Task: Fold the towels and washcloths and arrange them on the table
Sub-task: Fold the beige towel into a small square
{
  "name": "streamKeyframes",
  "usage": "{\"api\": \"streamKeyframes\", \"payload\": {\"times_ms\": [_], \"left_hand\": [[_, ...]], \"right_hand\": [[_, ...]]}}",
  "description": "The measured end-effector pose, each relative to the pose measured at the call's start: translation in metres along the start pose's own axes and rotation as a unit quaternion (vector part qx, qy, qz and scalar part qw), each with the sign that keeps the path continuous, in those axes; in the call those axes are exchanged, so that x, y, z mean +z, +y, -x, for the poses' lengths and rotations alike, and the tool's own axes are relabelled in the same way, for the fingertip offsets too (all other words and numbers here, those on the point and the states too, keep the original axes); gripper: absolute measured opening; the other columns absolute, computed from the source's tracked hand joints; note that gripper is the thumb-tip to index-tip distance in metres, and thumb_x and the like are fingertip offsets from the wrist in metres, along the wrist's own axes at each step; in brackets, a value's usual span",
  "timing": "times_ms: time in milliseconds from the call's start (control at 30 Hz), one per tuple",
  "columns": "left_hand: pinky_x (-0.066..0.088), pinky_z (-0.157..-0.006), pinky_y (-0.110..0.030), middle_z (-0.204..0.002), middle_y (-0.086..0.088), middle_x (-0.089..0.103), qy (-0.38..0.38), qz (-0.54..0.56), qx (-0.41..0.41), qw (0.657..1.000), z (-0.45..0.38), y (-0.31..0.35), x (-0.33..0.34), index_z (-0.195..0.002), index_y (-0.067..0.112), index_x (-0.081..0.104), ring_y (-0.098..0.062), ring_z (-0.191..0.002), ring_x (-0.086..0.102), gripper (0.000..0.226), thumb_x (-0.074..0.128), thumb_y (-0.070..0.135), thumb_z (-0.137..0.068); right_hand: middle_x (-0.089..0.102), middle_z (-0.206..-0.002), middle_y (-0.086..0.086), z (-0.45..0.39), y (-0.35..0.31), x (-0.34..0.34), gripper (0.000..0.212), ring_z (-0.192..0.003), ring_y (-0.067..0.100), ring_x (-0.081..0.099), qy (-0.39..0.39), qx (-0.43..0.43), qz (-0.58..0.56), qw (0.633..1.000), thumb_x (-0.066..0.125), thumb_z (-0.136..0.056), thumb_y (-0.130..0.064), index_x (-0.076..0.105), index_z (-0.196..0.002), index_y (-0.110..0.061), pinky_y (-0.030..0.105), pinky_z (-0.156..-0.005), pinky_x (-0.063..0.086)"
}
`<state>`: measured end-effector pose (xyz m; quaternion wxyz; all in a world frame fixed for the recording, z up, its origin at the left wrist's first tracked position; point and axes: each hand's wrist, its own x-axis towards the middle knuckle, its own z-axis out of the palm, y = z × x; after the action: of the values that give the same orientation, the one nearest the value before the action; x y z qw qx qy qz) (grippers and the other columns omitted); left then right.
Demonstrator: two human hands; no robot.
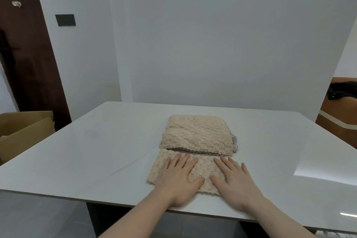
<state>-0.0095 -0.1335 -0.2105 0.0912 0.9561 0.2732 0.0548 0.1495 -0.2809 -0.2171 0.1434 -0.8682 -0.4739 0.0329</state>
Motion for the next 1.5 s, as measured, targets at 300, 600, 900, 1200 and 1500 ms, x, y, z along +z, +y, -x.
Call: {"api": "streamKeyframes", "payload": {"times_ms": [300,600,900,1200,1500], "left_hand": [[-0.014,-0.124,-0.051,-0.169,0.013,-0.012,-0.009,-0.006,-0.041,0.999,0.002,0.002,0.001,-0.160,0.044,-0.002,-0.023,-0.155,-0.021,0.088,0.016,0.084,-0.084],[-0.014,-0.123,-0.055,-0.171,0.006,-0.006,-0.001,0.022,-0.126,0.992,0.010,0.018,-0.001,-0.162,0.036,0.002,-0.031,-0.155,-0.017,0.092,0.019,0.083,-0.084],[0.019,-0.120,-0.050,-0.166,0.010,0.026,0.075,0.071,-0.116,0.988,0.003,-0.022,-0.041,-0.156,0.038,0.031,-0.023,-0.150,0.026,0.073,0.029,0.073,-0.093],[0.005,-0.127,-0.046,-0.169,0.010,0.015,0.049,0.056,-0.146,0.986,0.014,-0.083,-0.016,-0.160,0.033,0.023,-0.019,-0.157,0.008,0.077,0.029,0.071,-0.093],[0.031,-0.114,-0.036,-0.134,0.011,0.057,0.118,0.148,-0.159,0.969,0.011,-0.087,-0.022,-0.126,0.033,0.057,-0.014,-0.130,0.047,0.046,0.054,0.053,-0.084]], "right_hand": [[-0.003,-0.172,-0.007,0.003,0.002,0.002,0.088,-0.158,0.015,-0.003,0.077,0.045,-0.046,0.995,0.026,-0.095,-0.071,-0.008,-0.163,-0.028,0.045,-0.128,-0.006],[0.045,-0.156,0.003,-0.002,0.004,-0.007,0.077,-0.146,0.025,0.035,0.104,0.135,-0.092,0.981,0.036,-0.094,-0.059,0.024,-0.160,-0.020,0.045,-0.121,0.022],[0.054,-0.148,-0.006,0.003,0.002,-0.012,0.073,-0.142,0.023,0.041,0.107,0.124,-0.125,0.979,0.054,-0.090,-0.048,0.032,-0.157,-0.026,0.043,-0.121,0.024],[0.066,-0.131,0.002,0.002,-0.001,-0.015,0.060,-0.133,0.029,0.048,0.108,0.181,-0.167,0.963,0.054,-0.089,-0.040,0.051,-0.147,-0.028,0.039,-0.110,0.040],[0.060,-0.140,0.010,-0.017,0.006,-0.022,0.082,-0.134,0.034,0.052,0.054,0.249,-0.237,0.938,0.066,-0.082,-0.039,0.038,-0.155,-0.013,0.042,-0.111,0.043]]}}
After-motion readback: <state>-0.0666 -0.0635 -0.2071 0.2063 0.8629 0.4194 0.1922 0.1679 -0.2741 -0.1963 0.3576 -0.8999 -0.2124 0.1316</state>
